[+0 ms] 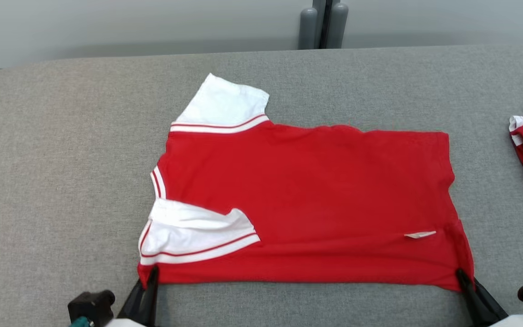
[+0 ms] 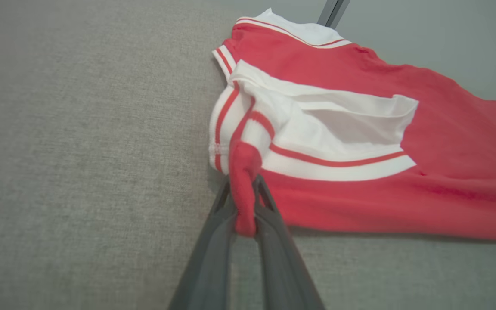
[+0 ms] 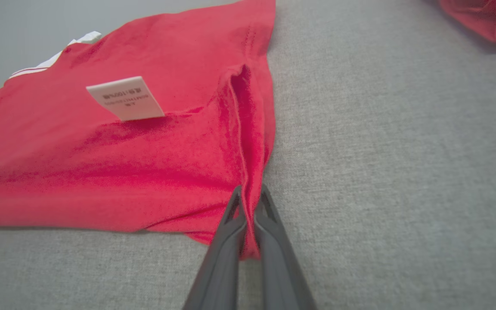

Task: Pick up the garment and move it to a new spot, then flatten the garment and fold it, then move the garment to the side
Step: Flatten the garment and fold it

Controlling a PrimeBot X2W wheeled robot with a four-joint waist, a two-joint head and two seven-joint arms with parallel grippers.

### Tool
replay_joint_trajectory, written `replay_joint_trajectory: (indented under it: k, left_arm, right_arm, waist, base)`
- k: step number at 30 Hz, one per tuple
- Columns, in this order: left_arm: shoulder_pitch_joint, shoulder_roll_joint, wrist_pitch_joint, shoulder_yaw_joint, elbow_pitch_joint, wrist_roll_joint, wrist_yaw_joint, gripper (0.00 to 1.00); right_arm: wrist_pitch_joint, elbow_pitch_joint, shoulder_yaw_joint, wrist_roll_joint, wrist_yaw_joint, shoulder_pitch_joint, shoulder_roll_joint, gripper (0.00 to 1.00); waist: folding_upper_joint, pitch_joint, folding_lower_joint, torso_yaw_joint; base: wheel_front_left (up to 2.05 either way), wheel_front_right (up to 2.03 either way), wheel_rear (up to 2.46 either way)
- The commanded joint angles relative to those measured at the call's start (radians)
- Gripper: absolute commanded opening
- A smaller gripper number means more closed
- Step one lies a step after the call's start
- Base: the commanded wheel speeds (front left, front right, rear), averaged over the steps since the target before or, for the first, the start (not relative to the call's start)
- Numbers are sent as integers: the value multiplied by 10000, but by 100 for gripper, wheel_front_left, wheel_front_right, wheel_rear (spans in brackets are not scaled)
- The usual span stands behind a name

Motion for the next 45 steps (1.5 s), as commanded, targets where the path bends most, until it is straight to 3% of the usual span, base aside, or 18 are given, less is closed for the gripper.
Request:
replay_joint_trajectory:
  k: [1, 6, 7, 8, 9, 10, 23, 40, 45]
  left_arm:
    - [251, 54, 117, 59, -267, -84, 175, 0]
    - [745, -55, 561, -108, -649, -230, 335, 0]
    - [781, -61, 617, -133, -698, -244, 361, 21]
    - [812, -80, 694, -145, -709, -300, 361, 45]
    - [829, -90, 704, -157, -734, -287, 357, 100]
    - [810, -102, 651, -168, -796, -272, 376, 100]
    - [-258, 80, -810, -166, -1589, 818, 895, 100]
    - [-888, 422, -860, -126, -1290, 1137, 1149, 100]
    - [-1536, 331, -854, -258, -1321, 972, 900, 100]
  right_arm:
    - [88, -42, -223, -48, -4, 229, -94, 0]
    - [305, -103, -438, -169, -4, 451, -25, 0]
    - [271, -151, -465, -188, -4, 431, -5, 4]
    - [276, -187, -484, -211, -3, 410, 7, 33]
    - [254, -239, -516, -258, -3, 386, 8, 78]
    - [209, -287, -566, -290, -3, 352, 12, 100]
    - [-106, -2089, -1938, -1929, -1, -152, 614, 100]
    - [706, -3442, -2518, -2784, -3, -210, 1217, 100]
    - [775, -3687, -2596, -2741, -3, -396, 1196, 100]
  waist:
    - [-1, -58, 0, 16]
    - [-1, -140, 0, -38]
    - [-1, -150, 0, -50]
    - [-1, -163, 0, -65]
    - [-1, -182, 0, -77]
    - [-1, -193, 0, -95]
    - [-1, -365, 0, -351]
    - [-1, -190, 0, -307]
    - [-1, 209, 0, -227]
  base:
    - [0, 0, 0]
    - [0, 0, 0]
    - [0, 0, 0]
    - [0, 0, 0]
    - [0, 0, 0]
    - [0, 0, 0]
    - [0, 0, 0]
    - [0, 0, 0]
    - [0, 0, 0]
